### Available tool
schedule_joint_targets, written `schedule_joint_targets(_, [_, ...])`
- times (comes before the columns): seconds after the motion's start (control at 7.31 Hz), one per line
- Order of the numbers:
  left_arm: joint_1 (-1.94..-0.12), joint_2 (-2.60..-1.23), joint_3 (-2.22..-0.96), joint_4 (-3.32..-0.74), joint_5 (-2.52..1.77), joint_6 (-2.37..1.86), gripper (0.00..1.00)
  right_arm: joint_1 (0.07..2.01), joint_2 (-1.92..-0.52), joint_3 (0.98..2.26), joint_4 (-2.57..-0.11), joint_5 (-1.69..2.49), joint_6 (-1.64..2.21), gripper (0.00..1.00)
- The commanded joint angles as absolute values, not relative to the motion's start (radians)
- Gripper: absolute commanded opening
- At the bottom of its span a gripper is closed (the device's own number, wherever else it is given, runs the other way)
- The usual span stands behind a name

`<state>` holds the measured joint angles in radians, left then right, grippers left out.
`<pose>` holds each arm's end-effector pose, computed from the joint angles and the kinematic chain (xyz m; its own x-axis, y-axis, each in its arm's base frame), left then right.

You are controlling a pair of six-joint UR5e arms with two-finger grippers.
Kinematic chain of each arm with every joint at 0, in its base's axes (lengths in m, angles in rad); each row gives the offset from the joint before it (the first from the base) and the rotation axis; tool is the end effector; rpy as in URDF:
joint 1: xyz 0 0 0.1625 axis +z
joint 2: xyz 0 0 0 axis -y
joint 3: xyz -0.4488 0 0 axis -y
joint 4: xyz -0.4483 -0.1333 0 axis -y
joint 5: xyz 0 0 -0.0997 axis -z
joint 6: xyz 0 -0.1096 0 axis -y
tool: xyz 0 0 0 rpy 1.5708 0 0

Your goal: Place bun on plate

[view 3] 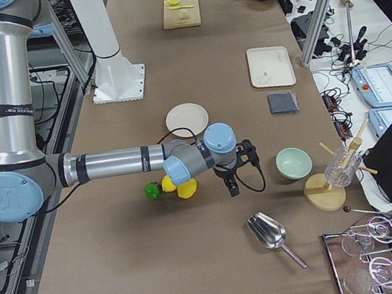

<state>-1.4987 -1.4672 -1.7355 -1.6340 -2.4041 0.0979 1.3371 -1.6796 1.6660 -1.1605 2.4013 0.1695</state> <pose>-0.0154 -0.5116 0.6423 0.6539 0.2360 -0.7188 -0.1360 0.9713 0.1952 -0.0695 -0.5180 0.6444 0.6177 -0.2761 0.7364 0.1110 0.9576 0.2660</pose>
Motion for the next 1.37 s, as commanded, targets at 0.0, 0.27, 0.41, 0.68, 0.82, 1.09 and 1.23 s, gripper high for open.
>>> schedule_joint_targets(0.0, [-1.442, -1.465, -1.753, -1.687, -2.399, -0.024, 0.98, 1.211, -1.666, 1.681, -1.074, 2.428, 0.377, 1.00])
schedule_joint_targets(0.27, [-1.396, -1.424, -1.756, -1.788, -2.404, -0.098, 0.98, 1.043, -1.654, 1.681, -0.861, 2.383, 0.756, 0.99])
schedule_joint_targets(0.41, [-1.396, -1.392, -1.746, -1.860, -2.404, -0.103, 0.98, 0.954, -1.625, 1.683, -0.809, 2.318, 0.896, 0.94])
schedule_joint_targets(0.68, [-1.376, -1.391, -1.750, -1.870, -2.405, -0.190, 0.98, 0.815, -1.588, 1.706, -0.792, 2.212, 1.026, 0.77])
schedule_joint_targets(0.82, [-1.359, -1.391, -1.755, -1.874, -2.405, -0.213, 0.98, 0.769, -1.585, 1.721, -0.788, 2.179, 1.043, 0.74])
schedule_joint_targets(1.09, [-1.359, -1.391, -1.749, -1.891, -2.405, -0.227, 0.98, 0.712, -1.588, 1.720, -0.788, 2.136, 1.042, 0.61])
schedule_joint_targets(1.23, [-1.359, -1.391, -1.750, -1.891, -2.405, -0.229, 0.98, 0.710, -1.588, 1.727, -0.788, 2.147, 1.035, 0.08])
